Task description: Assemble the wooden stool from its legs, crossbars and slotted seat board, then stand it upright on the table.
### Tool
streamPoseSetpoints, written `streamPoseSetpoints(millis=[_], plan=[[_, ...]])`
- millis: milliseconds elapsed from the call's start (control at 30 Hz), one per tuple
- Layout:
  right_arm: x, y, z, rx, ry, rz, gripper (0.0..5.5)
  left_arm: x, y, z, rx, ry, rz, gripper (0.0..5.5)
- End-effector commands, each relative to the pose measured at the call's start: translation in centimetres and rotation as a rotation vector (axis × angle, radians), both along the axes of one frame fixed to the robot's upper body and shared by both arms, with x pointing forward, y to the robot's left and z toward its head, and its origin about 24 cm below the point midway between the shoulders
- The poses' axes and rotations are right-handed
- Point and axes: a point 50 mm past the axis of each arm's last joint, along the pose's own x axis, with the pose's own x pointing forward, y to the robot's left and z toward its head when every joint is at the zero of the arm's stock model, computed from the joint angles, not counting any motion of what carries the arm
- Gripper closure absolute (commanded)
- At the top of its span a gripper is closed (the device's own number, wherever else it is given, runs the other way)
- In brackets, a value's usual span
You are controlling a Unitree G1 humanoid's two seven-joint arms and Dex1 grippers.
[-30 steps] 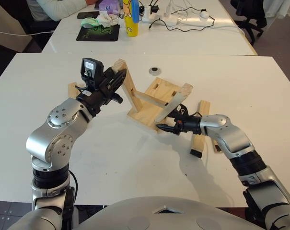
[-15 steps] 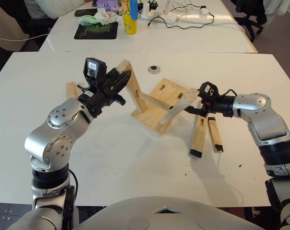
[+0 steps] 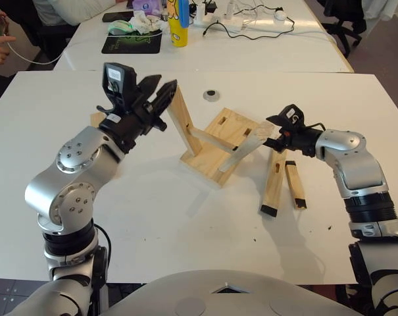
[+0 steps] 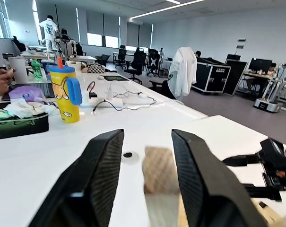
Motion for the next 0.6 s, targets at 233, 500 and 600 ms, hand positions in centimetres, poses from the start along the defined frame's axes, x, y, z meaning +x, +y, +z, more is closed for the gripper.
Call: streamPoseSetpoints(millis=[233, 500, 600], plan=[[-0.5, 0.1, -3.3, -0.112, 0.06, -0.168, 2.23, 0.5, 4.2, 6.3, -0.18, -0.304, 0.249, 3.64], [0.4, 3.4, -3.4, -0.293, -0.031, 0.014, 2.23, 0.7, 4.7, 5.7, -0.163, -0.294, 0.273, 3.64], [0.1, 5.1, -3.5, -0.209, -0.008, 0.082, 2.23, 0.7, 5.0, 5.7, -0.168, -0.3, 0.29, 3.64]])
